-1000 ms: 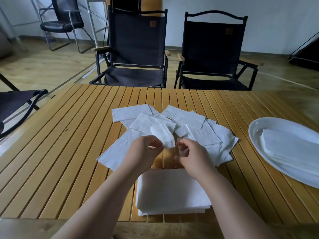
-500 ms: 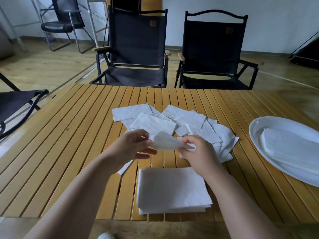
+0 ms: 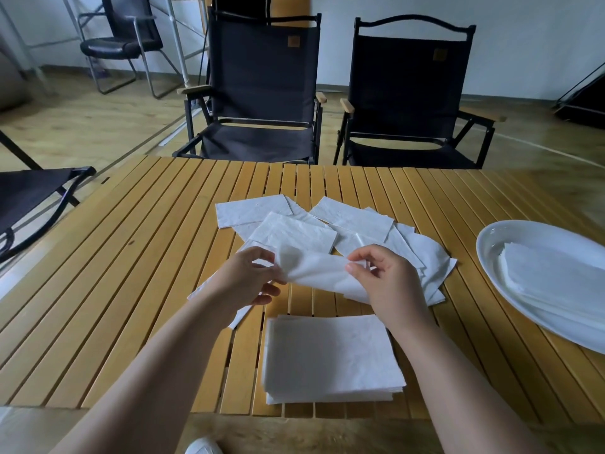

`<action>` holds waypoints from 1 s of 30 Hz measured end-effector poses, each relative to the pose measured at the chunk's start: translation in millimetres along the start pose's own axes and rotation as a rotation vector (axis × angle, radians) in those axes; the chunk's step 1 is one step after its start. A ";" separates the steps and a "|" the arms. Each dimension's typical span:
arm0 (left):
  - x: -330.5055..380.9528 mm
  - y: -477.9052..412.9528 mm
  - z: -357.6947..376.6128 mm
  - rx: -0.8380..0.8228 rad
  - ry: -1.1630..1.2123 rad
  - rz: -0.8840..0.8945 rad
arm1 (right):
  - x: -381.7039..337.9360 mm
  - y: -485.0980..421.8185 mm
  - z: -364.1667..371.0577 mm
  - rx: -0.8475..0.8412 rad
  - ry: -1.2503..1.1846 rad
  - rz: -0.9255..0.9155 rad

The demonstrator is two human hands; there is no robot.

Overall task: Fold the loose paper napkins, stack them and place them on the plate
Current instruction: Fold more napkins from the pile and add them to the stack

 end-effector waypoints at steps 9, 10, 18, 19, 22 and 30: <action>3.8 -0.2 -7.7 0.224 -0.331 0.194 | -3.2 0.8 2.8 -0.026 0.096 -0.044; 5.8 0.9 -7.5 0.242 -0.370 0.263 | -3.5 0.5 3.1 -0.025 0.103 -0.061; 6.6 7.0 10.8 0.040 -0.563 0.438 | -14.9 3.4 0.6 -0.063 0.058 -0.174; 5.6 7.0 10.8 0.032 -0.566 0.405 | -16.1 4.3 -0.1 -0.076 0.039 -0.165; 5.3 6.5 9.3 0.033 -0.553 0.361 | -17.1 5.1 -2.8 -0.080 0.006 -0.145; 14.2 6.4 -0.3 0.064 -0.212 0.341 | -10.4 0.1 -11.1 -0.025 -0.115 -0.055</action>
Point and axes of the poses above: each hand's wrist, its own y-axis away from the middle knuckle, its own z-axis out of the palm, x = y × z, the point moved 4 cm from there along -y, towards the middle knuckle, and after that the axes turned 2 degrees about -x, right-handed, at the moved point
